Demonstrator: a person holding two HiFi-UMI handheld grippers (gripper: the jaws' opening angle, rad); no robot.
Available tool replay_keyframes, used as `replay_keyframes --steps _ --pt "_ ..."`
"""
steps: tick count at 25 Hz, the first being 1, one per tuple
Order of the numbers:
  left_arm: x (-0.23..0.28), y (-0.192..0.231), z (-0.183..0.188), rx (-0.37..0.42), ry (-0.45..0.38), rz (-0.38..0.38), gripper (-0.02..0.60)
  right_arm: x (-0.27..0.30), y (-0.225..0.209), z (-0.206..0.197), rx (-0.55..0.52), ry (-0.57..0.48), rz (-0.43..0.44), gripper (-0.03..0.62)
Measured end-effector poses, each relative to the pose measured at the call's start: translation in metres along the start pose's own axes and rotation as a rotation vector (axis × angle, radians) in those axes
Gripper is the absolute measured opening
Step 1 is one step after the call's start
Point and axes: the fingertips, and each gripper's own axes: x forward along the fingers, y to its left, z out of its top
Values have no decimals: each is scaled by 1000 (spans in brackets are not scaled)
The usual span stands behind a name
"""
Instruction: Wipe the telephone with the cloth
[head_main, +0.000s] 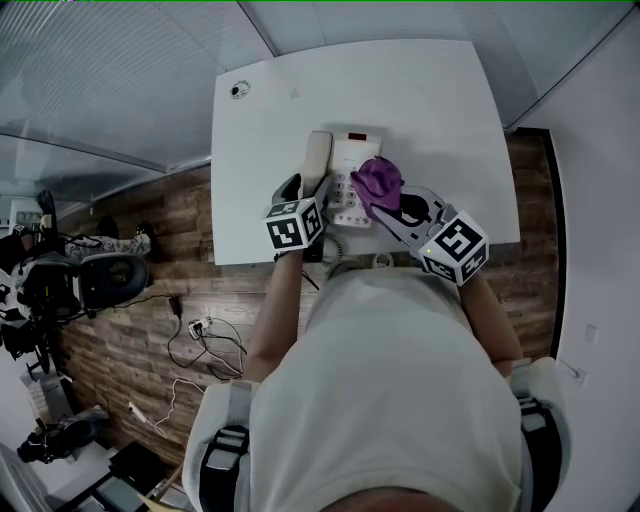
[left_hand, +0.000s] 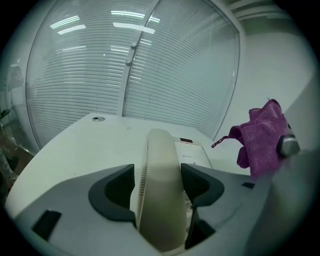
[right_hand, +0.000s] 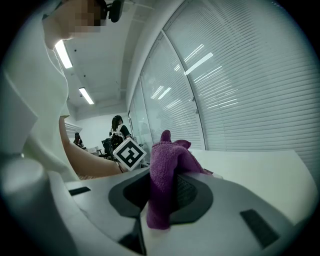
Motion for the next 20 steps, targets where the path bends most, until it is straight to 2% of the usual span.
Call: replay_keyframes --steps 4,11,20 --pt "-12 1 -1 -36 -22 -6 273 3 5 0 -3 2 -7 92" --pt "-44 12 0 -112 -83 6 261 7 12 -3 -2 14 -79 92" --pt "-97 19 -3 -159 -141 -18 104 13 38 1 55 -23 -176 92"
